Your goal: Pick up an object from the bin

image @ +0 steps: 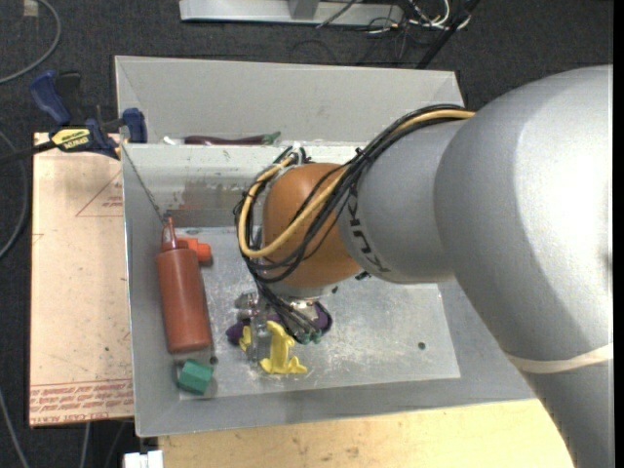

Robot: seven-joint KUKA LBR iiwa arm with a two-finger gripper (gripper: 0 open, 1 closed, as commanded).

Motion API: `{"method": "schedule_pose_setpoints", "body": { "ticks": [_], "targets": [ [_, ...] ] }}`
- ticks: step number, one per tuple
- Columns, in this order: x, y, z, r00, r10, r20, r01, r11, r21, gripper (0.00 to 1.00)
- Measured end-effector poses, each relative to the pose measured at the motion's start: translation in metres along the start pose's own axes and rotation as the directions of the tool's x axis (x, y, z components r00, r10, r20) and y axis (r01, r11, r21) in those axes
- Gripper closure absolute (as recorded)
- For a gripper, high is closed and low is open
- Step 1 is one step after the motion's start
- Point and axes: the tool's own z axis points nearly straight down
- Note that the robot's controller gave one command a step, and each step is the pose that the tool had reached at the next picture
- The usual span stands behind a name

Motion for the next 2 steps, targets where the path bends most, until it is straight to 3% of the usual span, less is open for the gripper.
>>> {"method": "schedule_pose_setpoints", "body": {
  "ticks": [2],
  "targets": [
    [0.0017,-0.0039,-0.0039,1.000,0.012,-0.003,-0.012,1.000,0.001,1.00]
  ]
}}
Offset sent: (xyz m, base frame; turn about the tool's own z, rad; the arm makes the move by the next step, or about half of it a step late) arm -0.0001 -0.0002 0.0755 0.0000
